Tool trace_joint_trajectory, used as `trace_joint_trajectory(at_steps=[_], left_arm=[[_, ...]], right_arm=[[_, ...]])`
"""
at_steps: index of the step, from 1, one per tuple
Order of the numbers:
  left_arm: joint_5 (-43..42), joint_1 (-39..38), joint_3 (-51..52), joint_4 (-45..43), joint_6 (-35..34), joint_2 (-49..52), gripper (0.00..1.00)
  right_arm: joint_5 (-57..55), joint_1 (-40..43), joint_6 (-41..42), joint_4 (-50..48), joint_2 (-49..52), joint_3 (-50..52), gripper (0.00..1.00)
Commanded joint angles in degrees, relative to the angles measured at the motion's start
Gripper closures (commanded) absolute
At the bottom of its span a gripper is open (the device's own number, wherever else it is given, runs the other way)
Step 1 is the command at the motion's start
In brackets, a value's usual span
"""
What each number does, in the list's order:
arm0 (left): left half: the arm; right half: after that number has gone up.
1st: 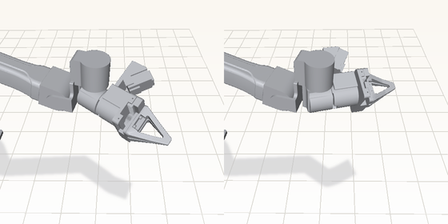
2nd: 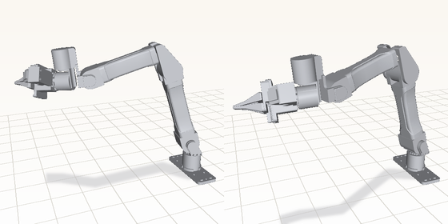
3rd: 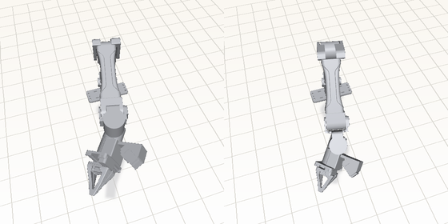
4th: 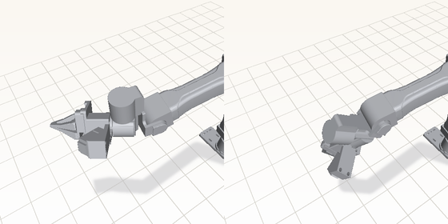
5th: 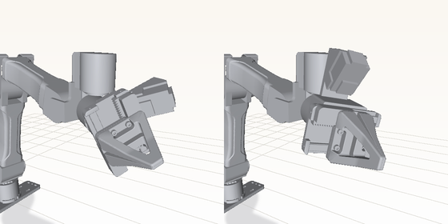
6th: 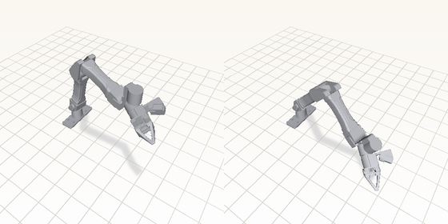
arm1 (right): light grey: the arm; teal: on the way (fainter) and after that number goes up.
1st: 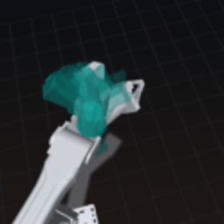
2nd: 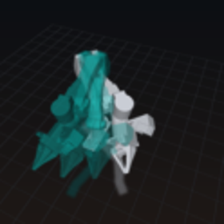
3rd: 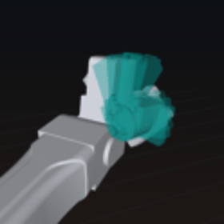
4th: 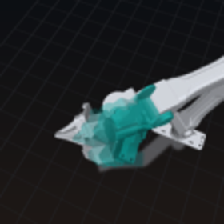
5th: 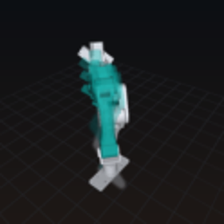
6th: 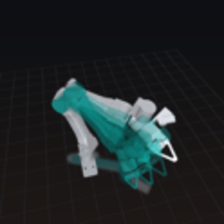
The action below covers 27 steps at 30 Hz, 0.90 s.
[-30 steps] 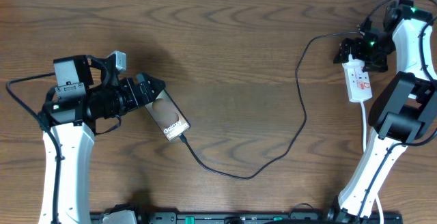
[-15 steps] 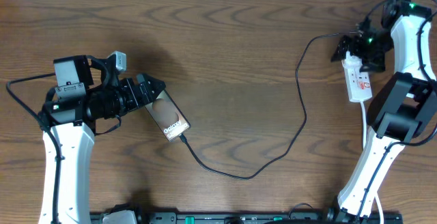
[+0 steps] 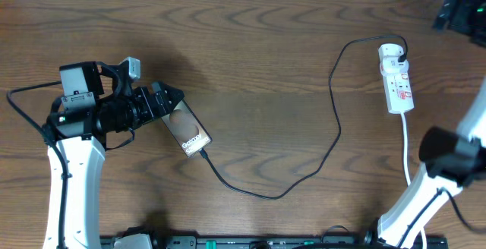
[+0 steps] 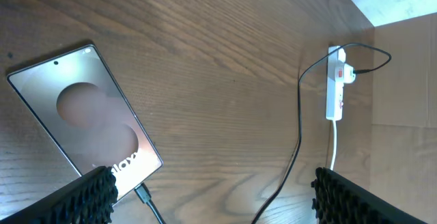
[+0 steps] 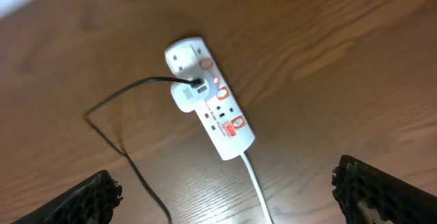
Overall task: Plug charger to phone and switch on socket
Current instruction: 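Lift the right gripper away from the power strip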
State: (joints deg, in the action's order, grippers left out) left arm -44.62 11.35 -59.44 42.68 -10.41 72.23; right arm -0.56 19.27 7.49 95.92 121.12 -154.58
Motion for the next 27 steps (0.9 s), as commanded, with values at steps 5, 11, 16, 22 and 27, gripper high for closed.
trace_joint_trajectory(at_steps=[5, 11, 16, 22, 27], left_arm=[[0.5, -0.2, -0.2, 0.1, 1.2, 0.1, 0.11], [0.5, -0.2, -0.2, 0.1, 1.2, 0.1, 0.10], [0.5, -0.2, -0.2, 0.1, 1.2, 0.1, 0.10], [0.5, -0.2, -0.2, 0.1, 1.2, 0.1, 0.10], [0.7, -0.3, -0.2, 0.2, 1.2, 0.1, 0.10]], right_arm=[[-2.1, -0.2, 1.9, 1.3, -9.0, -1.1, 0.01], [-2.1, -0.2, 1.9, 1.4, -10.2, -1.1, 0.01], [-2.1, -0.2, 1.9, 1.4, -10.2, -1.0, 0.01], [-2.1, -0.2, 1.9, 1.4, -10.2, -1.0, 0.01], [-2.1, -0.2, 1.9, 1.4, -10.2, -1.0, 0.01]])
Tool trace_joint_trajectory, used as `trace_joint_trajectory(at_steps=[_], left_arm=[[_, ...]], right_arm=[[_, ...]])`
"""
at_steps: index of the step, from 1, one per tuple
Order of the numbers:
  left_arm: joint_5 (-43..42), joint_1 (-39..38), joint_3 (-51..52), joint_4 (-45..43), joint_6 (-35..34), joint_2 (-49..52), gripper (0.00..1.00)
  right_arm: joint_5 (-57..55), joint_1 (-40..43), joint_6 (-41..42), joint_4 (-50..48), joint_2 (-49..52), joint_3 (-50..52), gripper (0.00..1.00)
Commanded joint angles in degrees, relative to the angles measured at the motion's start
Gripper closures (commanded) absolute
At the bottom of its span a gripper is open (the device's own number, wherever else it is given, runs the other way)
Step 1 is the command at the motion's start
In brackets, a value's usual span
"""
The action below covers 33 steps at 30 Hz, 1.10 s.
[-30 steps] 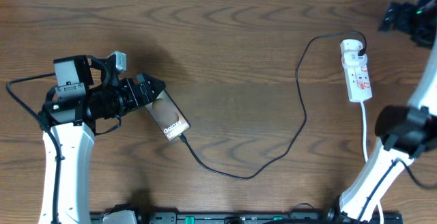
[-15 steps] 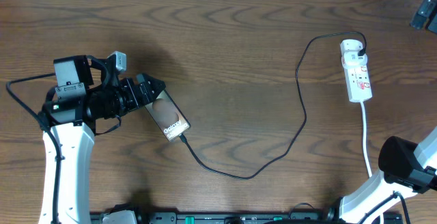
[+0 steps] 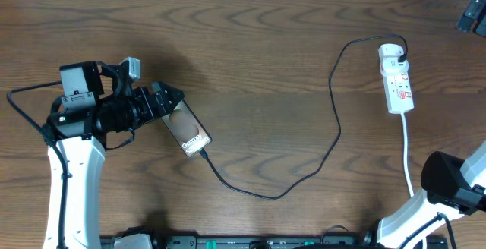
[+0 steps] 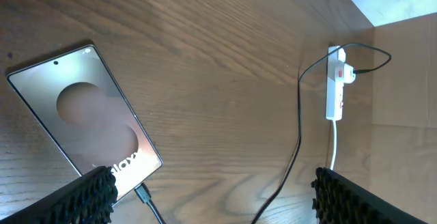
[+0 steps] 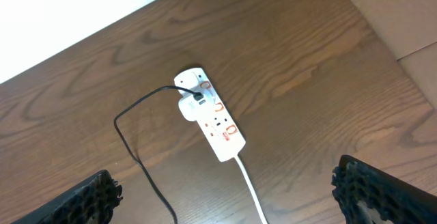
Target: Plug charger to phone and switch on socket
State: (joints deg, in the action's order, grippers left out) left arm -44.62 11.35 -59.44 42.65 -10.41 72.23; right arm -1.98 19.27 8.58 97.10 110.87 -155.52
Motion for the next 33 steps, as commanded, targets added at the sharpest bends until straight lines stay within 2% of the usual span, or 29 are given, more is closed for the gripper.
trace_joint_trajectory(at_steps=[1, 7, 10, 12, 15, 21, 26, 29, 33], left_arm=[[0.9, -0.2, -0.2, 0.4, 1.2, 0.1, 0.10], [11.2, -3.0, 0.6, 7.9, 1.2, -6.5, 0.11], [22.5, -9.7, 5.5, 4.1, 1.2, -17.1, 0.11], [26.9, -12.5, 9.4, 0.8, 1.2, -23.1, 0.10], [29.3, -14.3, 19.1, -8.4, 1.2, -36.9, 0.11], [31.6, -14.3, 34.3, -28.4, 1.2, -54.2, 0.11], [35.3, -14.0, 48.2, -55.8, 1.2, -62.3, 0.11], [35.3, -12.9, 54.6, -69.3, 1.3, -64.9, 0.11], [35.5, -11.4, 59.2, -75.6, 1.4, -68.3, 0.10]], right_arm=[[-0.7, -0.2, 0.8, 0.2, 0.0, 0.0, 0.01], [-0.7, -0.2, 0.8, 0.2, 0.0, 0.0, 0.01], [-0.7, -0.2, 0.8, 0.2, 0.0, 0.0, 0.01], [-0.7, -0.2, 0.8, 0.2, 0.0, 0.0, 0.01], [-0.7, -0.2, 0.8, 0.2, 0.0, 0.0, 0.01], [-0.7, -0.2, 0.8, 0.2, 0.0, 0.0, 0.01], [-0.7, -0.2, 0.8, 0.2, 0.0, 0.0, 0.01], [-0.7, -0.2, 0.8, 0.2, 0.0, 0.0, 0.01], [-0.7, -0.2, 0.8, 0.2, 0.0, 0.0, 0.01]])
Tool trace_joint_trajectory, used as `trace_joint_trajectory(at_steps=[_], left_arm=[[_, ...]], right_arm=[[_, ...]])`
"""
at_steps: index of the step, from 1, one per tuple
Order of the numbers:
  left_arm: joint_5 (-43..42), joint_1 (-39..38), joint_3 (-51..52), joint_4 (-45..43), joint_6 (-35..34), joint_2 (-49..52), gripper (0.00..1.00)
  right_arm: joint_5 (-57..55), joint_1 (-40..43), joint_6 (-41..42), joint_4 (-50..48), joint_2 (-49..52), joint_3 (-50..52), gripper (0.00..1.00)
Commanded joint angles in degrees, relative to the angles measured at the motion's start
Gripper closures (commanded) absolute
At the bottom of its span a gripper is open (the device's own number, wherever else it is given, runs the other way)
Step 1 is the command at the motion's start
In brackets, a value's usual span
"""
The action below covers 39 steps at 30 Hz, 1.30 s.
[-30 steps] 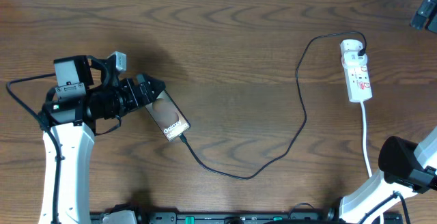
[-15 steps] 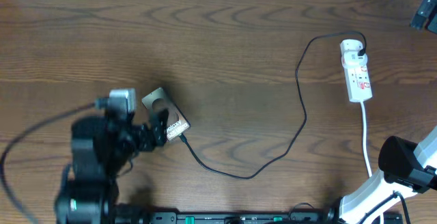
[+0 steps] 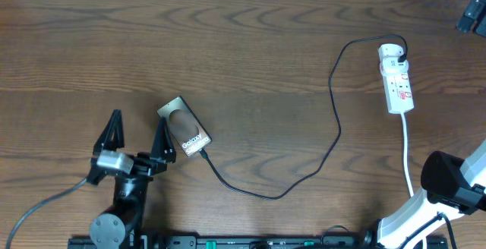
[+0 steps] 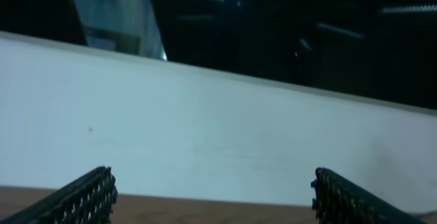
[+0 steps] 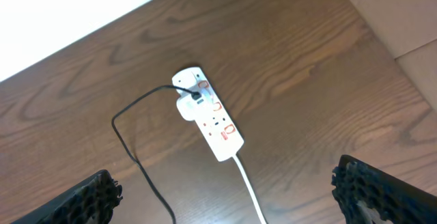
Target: Plug charger to phone and switch on socket
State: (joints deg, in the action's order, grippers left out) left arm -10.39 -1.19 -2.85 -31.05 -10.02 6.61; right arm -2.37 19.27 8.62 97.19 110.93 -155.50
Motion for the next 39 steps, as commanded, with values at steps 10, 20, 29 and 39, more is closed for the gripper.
trace_joint_trajectory(at_steps=[10, 20, 29, 39], left_arm=[[1.4, 2.5, 2.6, 14.1, 1.2, -6.6, 0.11], [0.5, 2.5, 2.6, 32.7, 1.2, -6.6, 0.10], [0.6, 2.5, 2.6, 34.3, 1.2, -6.5, 0.11], [0.6, 2.5, 2.6, 34.3, 1.2, -6.3, 0.11]], right_arm=[[-0.3, -0.2, 0.8, 0.1, 0.0, -0.1, 0.01], [-0.3, -0.2, 0.8, 0.1, 0.0, -0.1, 0.01], [-0.3, -0.2, 0.8, 0.1, 0.0, -0.1, 0.01], [-0.3, -0.2, 0.8, 0.1, 0.0, -0.1, 0.01]])
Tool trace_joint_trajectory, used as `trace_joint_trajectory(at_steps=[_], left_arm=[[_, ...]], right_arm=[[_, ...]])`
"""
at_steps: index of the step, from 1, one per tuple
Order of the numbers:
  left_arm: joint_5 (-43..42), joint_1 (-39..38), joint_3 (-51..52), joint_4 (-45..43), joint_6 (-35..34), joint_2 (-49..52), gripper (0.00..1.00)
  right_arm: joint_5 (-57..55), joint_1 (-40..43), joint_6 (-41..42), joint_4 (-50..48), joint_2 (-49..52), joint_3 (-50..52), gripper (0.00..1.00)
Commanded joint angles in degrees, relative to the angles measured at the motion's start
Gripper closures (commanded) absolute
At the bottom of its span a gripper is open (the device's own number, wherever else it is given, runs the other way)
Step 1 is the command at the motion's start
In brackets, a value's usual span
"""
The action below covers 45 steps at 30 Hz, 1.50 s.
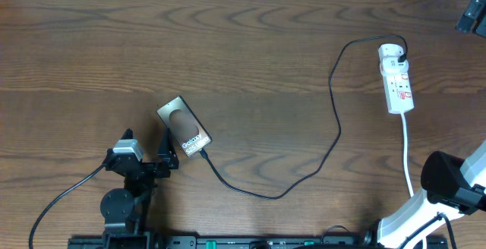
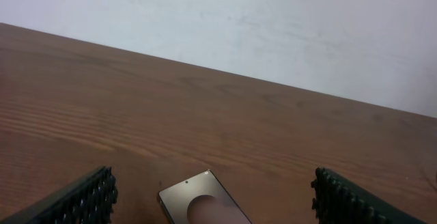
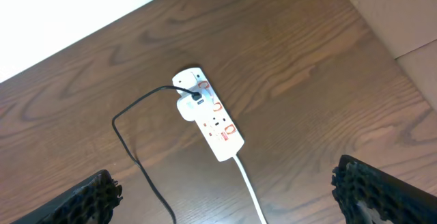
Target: Plug charger to phone and switch on socket
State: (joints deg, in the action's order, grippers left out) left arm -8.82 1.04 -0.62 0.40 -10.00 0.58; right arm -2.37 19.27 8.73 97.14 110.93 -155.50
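Observation:
The phone (image 1: 184,127) lies face up on the wooden table (image 1: 250,52), its top end (image 2: 205,203) showing in the left wrist view. A black charger cable (image 1: 334,139) runs from the phone's near end to a white adapter in the white power strip (image 1: 396,78), which has red switches (image 3: 208,118). My left gripper (image 1: 148,152) is open at the front edge, just short of the phone, with nothing between its fingers (image 2: 78,200). My right gripper (image 1: 474,10) is open high at the far right corner, holding nothing, well clear of the strip.
The strip's white lead (image 1: 408,154) runs to the front edge by my right arm's base (image 1: 452,177). A white wall (image 2: 273,19) stands past the table's far edge. Brown cardboard (image 3: 403,12) lies off the table's right side.
My left arm has folded lower at the front edge. Its camera, which faced the wall and a dark area, now looks down at the table and the phone's top end. The right gripper has not moved.
First my left gripper was open beside the plugged-in phone and my right gripper hung close over the strip. Then the right gripper was high at the far right corner. Later the left arm was back at the front edge, and now it tilts down there.

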Motion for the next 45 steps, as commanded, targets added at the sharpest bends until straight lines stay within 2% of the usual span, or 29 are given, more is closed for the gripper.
trace_joint_trajectory(at_steps=[1, 16, 20, 23, 27, 28, 32, 37, 40, 44, 45], left_arm=[[-1.0, 0.3, 0.4, 2.8, 1.2, -0.3, 0.11], [-1.0, 0.3, 0.4, 2.8, 1.2, -0.3, 0.10], [-1.0, 0.3, 0.4, 2.8, 1.2, -0.3, 0.11], [-1.0, 0.3, 0.4, 2.8, 1.2, -0.3, 0.10], [-1.0, 0.3, 0.4, 2.8, 1.2, -0.3, 0.10], [-1.0, 0.3, 0.4, 2.8, 1.2, -0.3, 0.11], [-1.0, 0.3, 0.4, 2.8, 1.2, -0.3, 0.11], [-1.0, 0.3, 0.4, 2.8, 1.2, -0.3, 0.11], [-1.0, 0.3, 0.4, 2.8, 1.2, -0.3, 0.11], [-1.0, 0.3, 0.4, 2.8, 1.2, -0.3, 0.11], [-1.0, 0.3, 0.4, 2.8, 1.2, -0.3, 0.11]], right_arm=[[-0.3, -0.2, 0.7, 0.1, 0.0, -0.1, 0.01], [-0.8, -0.2, 0.0, -0.1, -0.4, 0.0, 0.01], [-3.4, -0.3, -1.4, -5.8, -6.6, 6.8, 0.01], [-1.4, -1.6, 1.5, -14.2, -15.3, 18.3, 0.01], [2.0, -6.3, 3.5, -36.3, -29.6, 40.6, 0.01], [2.1, -8.9, 3.5, -45.9, -35.4, 50.2, 0.01], [1.9, -14.6, 3.2, -69.2, -49.0, 73.6, 0.01], [4.2, -18.2, 3.5, -86.8, -61.0, 95.2, 0.01], [5.7, -18.3, 3.4, -98.8, -69.1, 110.3, 0.01], [5.7, -18.3, 2.3, -108.7, -75.3, 123.0, 0.01], [5.6, -18.2, 2.3, -113.2, -78.2, 128.9, 0.01]])
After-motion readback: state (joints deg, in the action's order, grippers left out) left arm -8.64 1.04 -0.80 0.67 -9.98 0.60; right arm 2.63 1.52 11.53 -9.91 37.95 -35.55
